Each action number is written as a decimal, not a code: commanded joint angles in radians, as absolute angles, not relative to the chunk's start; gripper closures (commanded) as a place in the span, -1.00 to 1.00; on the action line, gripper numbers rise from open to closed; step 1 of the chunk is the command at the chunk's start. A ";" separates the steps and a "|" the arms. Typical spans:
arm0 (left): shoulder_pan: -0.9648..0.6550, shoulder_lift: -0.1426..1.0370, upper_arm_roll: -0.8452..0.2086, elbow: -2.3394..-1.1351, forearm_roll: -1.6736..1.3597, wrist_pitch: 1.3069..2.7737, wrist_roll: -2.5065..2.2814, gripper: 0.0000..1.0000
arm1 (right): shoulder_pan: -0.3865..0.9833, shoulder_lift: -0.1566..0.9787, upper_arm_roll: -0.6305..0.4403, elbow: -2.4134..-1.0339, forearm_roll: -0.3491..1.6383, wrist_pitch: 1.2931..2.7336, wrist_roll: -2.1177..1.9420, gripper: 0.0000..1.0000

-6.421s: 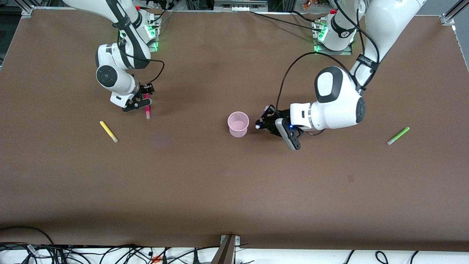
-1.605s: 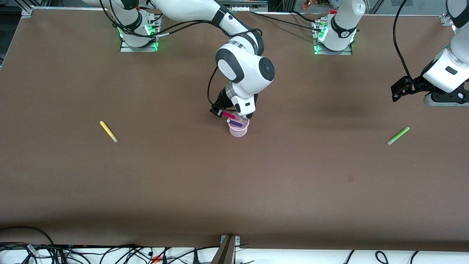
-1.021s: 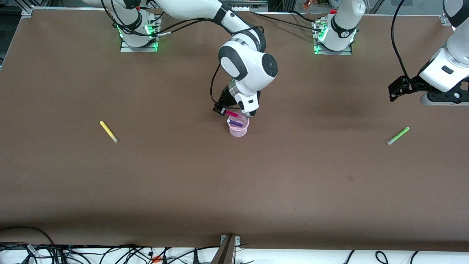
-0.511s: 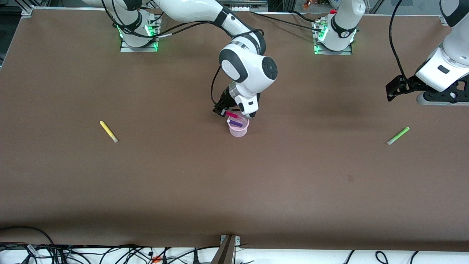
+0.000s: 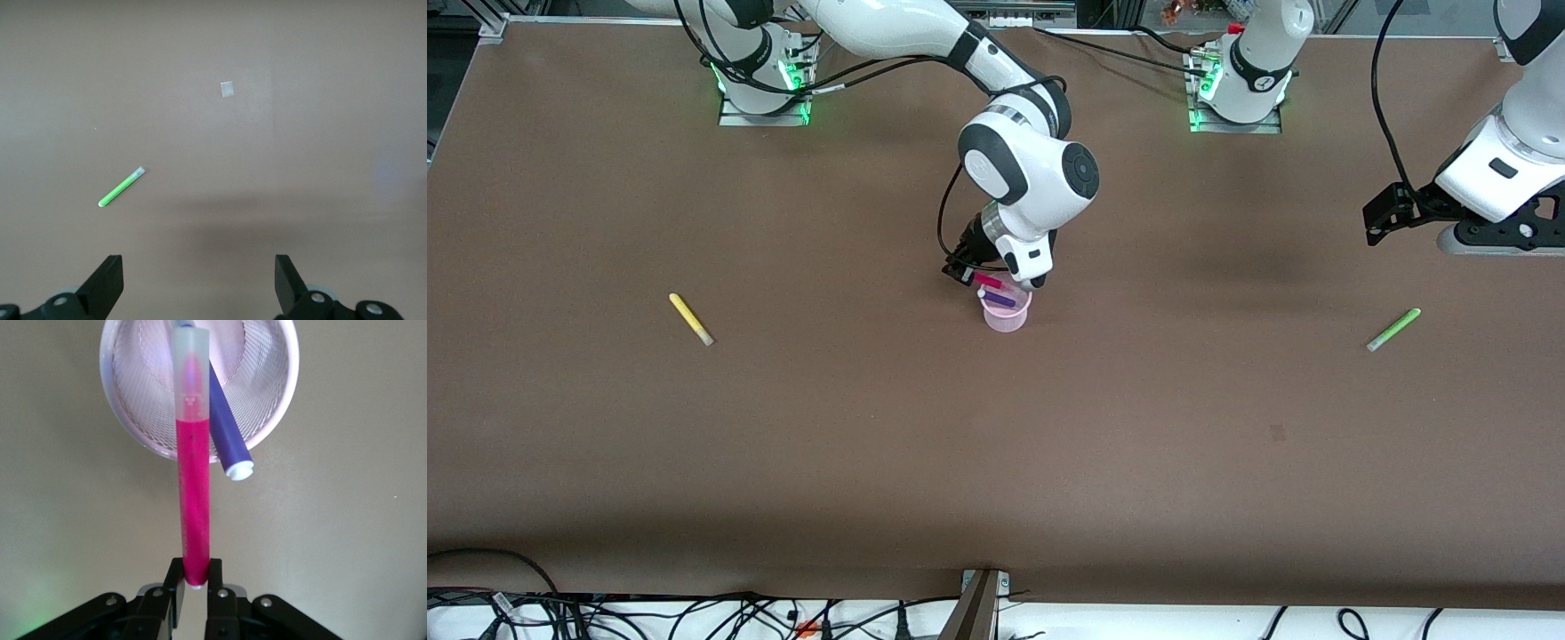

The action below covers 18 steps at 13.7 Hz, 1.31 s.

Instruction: Organize pens into pink holder with both arms

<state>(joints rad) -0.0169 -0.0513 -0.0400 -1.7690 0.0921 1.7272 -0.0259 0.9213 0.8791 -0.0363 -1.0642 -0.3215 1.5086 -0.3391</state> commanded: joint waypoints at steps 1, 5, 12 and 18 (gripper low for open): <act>-0.020 -0.048 -0.038 -1.752 0.074 1.713 -0.028 -1.00 | 0.927 0.887 -0.040 -1.035 -0.336 1.490 -0.356 0.62; -0.020 -0.049 -0.040 -1.752 0.074 1.707 -0.028 -1.00 | 0.927 0.887 -0.040 -1.034 -0.336 1.489 -0.356 0.62; -0.020 -0.049 -0.067 -1.750 0.075 1.707 -0.034 -1.00 | 0.927 0.884 -0.041 -1.032 -0.336 1.477 -0.365 -1.00; -0.020 -0.049 -0.067 -1.750 0.075 1.707 -0.034 -1.00 | 0.913 0.847 -0.043 -1.032 -0.327 1.424 -0.367 -1.00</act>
<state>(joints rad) -0.0183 -0.0513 -0.0669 -1.7690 0.0920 1.7256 -0.0290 0.9207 0.8758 -0.0415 -1.0508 -0.3217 1.4749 -0.3459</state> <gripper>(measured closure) 0.000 0.009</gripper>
